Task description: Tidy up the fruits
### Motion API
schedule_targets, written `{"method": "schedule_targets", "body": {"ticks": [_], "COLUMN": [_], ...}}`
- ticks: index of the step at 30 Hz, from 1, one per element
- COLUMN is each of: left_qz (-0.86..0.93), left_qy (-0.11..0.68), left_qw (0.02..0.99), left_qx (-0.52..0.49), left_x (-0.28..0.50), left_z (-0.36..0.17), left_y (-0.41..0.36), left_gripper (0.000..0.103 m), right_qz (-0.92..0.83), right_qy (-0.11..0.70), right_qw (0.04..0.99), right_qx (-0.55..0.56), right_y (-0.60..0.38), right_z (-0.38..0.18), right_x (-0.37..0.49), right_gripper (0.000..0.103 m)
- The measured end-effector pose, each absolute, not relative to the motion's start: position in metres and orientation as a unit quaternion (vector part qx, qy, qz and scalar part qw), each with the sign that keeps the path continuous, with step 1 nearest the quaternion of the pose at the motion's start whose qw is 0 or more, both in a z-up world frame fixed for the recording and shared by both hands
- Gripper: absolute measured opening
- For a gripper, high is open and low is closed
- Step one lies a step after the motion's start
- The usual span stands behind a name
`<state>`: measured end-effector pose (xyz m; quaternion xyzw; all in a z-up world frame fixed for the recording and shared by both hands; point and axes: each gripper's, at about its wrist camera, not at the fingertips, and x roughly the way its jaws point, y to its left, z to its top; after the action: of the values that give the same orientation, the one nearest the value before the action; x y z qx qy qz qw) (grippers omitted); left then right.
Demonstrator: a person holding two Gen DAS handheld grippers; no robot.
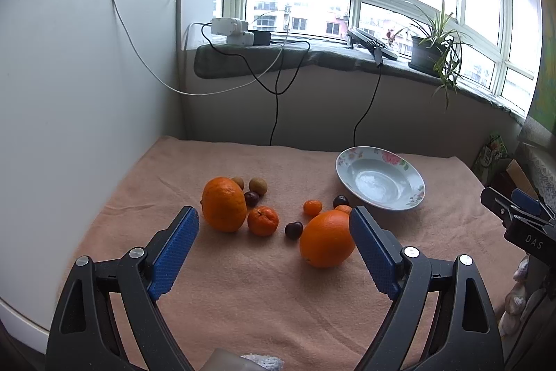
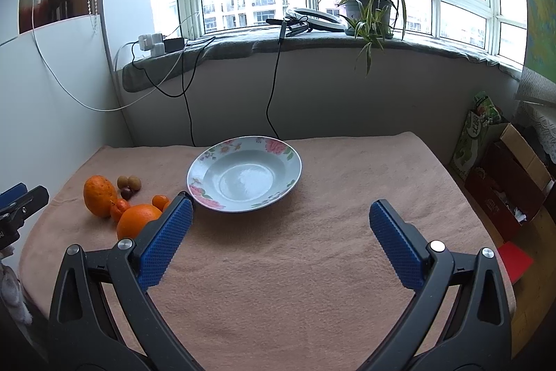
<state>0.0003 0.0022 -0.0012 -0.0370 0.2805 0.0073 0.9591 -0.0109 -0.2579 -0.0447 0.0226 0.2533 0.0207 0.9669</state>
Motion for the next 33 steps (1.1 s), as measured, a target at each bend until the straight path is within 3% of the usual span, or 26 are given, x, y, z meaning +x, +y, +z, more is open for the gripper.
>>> {"method": "schedule_targets", "body": {"ticks": [33], "left_qz": [0.006], "left_qy": [0.291], "left_qw": [0.956], "left_qx": [-0.045], "left_x": [0.0060], "left_z": [-0.0081], "left_y": [0.0059], "left_gripper": [0.088], "right_qz": [0.031], "right_qy": [0.271], "right_qw": [0.962], "right_qx": [0.030], "right_y": [-0.2546], "right_z": [-0.0510], "right_x": [-0.0046], "right_gripper": [0.103]}}
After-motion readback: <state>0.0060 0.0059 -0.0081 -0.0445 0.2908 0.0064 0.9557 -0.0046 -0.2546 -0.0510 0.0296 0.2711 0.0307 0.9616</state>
